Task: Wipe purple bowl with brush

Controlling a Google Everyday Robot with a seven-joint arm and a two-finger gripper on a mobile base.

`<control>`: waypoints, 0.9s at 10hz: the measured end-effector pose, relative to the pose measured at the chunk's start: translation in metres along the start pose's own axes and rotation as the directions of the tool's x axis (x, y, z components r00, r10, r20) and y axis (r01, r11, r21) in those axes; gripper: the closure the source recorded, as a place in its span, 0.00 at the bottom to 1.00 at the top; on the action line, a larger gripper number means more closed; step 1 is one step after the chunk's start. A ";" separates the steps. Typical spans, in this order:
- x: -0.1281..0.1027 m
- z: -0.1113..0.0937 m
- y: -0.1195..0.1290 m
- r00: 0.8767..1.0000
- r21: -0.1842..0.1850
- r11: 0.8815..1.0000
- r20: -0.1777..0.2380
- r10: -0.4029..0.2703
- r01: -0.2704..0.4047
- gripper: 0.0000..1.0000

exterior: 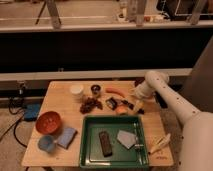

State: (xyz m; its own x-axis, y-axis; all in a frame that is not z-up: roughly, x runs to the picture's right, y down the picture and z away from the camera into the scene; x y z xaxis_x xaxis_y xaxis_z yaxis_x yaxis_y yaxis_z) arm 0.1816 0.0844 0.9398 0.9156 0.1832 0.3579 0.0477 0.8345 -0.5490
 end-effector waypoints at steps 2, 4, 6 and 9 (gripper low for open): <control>0.008 -0.002 0.000 1.000 -0.020 1.000 -0.013 0.002 -0.002 0.20; 0.007 0.000 0.001 1.000 -0.030 1.000 -0.013 0.001 -0.001 0.23; 0.013 0.000 0.005 1.000 -0.034 0.999 -0.011 0.014 -0.014 0.42; 0.018 0.003 0.010 0.999 -0.037 0.998 0.006 0.049 -0.049 0.70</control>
State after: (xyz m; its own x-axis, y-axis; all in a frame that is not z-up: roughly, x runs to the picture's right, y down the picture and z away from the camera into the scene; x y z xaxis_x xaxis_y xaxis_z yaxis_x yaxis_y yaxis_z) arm 0.1972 0.0973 0.9430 0.9143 0.2271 0.3354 0.0178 0.8047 -0.5935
